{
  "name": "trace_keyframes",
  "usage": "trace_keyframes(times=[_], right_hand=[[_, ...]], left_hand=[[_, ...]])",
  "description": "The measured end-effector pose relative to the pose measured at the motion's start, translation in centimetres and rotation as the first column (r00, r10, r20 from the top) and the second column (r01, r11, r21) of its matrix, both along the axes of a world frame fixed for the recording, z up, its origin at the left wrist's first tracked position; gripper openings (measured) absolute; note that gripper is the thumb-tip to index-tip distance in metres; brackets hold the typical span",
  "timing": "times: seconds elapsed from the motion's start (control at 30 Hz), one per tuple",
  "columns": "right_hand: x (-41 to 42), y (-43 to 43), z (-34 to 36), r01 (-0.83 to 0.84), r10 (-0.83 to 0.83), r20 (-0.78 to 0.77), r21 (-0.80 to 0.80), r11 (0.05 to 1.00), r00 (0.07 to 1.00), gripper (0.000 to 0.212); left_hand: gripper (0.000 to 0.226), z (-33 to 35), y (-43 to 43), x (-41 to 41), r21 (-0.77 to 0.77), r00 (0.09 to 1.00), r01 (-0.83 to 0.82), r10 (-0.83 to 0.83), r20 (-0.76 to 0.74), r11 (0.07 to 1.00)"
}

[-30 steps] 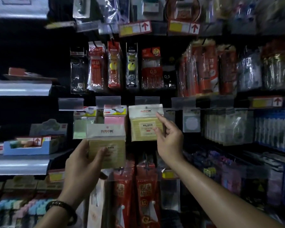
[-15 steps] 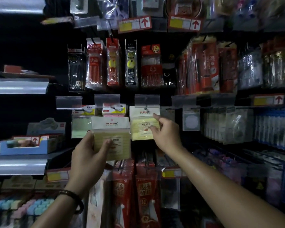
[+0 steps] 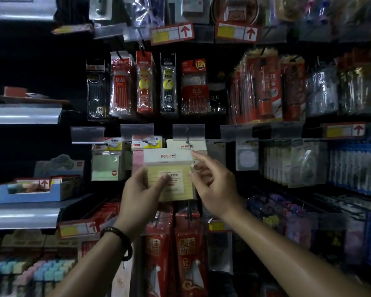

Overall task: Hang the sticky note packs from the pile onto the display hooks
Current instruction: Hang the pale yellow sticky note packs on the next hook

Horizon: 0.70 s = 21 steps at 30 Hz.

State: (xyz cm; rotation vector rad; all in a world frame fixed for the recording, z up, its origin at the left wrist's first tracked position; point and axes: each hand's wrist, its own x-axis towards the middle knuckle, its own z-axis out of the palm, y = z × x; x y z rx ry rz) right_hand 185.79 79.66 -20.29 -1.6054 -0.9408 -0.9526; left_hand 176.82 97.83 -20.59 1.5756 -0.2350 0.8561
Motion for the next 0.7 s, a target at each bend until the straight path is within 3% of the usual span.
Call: trace_keyframes(times=[0.07,0.17,0.37,0.7], right_hand=[[-0.4,0.1,-0.7,-0.111,0.114,-0.086,0.038,0.993,0.99,0.048],[0.0,-0.2,-0.7,-0.089,0.1,-0.098,0.103,0.991,0.99,0.045],[0.9,-0.1,0.4,0.024,-0.03,0.031,0.182,0.983,0.999,0.045],[2.7,0.4,1.1,0.149,-0.151,-0.002,0.166,0.975,0.989,0.042]], left_hand=[[0.021,0.1,-0.5,0.7,-0.051,0.993,0.115,-0.117,-0.033,0.992],[0.034,0.3,-1.2,1.6,-0.062,0.986,0.167,-0.168,-0.012,0.984],[0.048,0.9,-1.3,3.3,0.096,0.973,-0.088,0.065,0.224,0.991],[0.053,2.3,-0.8,5.2,0.389,0.949,-0.303,0.237,0.209,0.87]])
